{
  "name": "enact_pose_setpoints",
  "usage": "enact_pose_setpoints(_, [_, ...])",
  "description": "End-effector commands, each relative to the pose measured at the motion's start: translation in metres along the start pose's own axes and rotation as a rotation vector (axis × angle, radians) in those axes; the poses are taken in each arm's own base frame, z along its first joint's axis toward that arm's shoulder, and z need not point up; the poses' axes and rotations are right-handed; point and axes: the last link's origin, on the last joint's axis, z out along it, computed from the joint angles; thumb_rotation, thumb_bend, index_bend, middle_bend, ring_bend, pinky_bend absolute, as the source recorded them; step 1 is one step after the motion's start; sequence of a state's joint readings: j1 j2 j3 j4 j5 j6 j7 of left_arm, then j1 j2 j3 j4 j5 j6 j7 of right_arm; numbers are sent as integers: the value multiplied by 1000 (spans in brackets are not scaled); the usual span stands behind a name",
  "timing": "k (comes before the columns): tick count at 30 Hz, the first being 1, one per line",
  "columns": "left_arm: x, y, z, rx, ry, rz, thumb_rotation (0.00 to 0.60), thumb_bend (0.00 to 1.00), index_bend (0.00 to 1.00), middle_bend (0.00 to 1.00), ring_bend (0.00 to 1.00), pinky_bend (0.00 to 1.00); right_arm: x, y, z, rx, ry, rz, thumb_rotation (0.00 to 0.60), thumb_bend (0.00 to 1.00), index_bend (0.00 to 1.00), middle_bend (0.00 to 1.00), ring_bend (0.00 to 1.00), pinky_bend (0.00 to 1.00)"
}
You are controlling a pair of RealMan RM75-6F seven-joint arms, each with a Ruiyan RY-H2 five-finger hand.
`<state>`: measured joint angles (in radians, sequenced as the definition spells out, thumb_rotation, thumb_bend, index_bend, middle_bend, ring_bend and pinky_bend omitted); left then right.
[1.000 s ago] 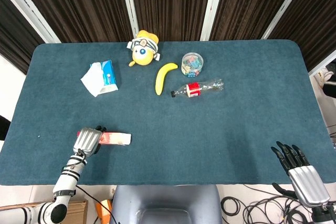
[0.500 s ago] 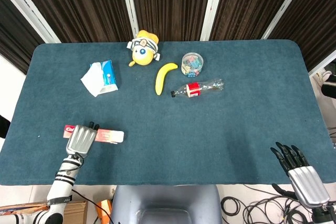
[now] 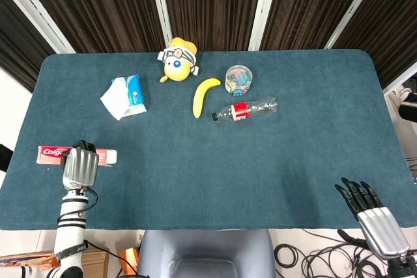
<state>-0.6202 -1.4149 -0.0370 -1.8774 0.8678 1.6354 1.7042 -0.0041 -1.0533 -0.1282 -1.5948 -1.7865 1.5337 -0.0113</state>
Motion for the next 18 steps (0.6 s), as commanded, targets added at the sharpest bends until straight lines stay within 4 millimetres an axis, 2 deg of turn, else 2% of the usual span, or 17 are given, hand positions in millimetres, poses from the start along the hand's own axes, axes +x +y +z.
enact_pose_setpoints(1, [1,0,0,0,4,7,600,368,396,507,852,979,0,0,0,0,1,0,600,95,22,0,46,67])
enact_pose_setpoints(10, [17,-9,-9,-19,102,15,600,369,351,487,852,979,1,0,-1,4,3,4,600,95,22,0,46,67])
enact_pose_setpoints(13, [24,-19,-3,20,180,-10,600,368,351,478,851,978,1,0,-1,3,3,4,600,96,22,0,46,67])
enact_pose_setpoints(18, [30,-46,16,192,409,-53,600,365,350,445,850,977,1,1,-1,3,1,5,600,95,22,0,46,67])
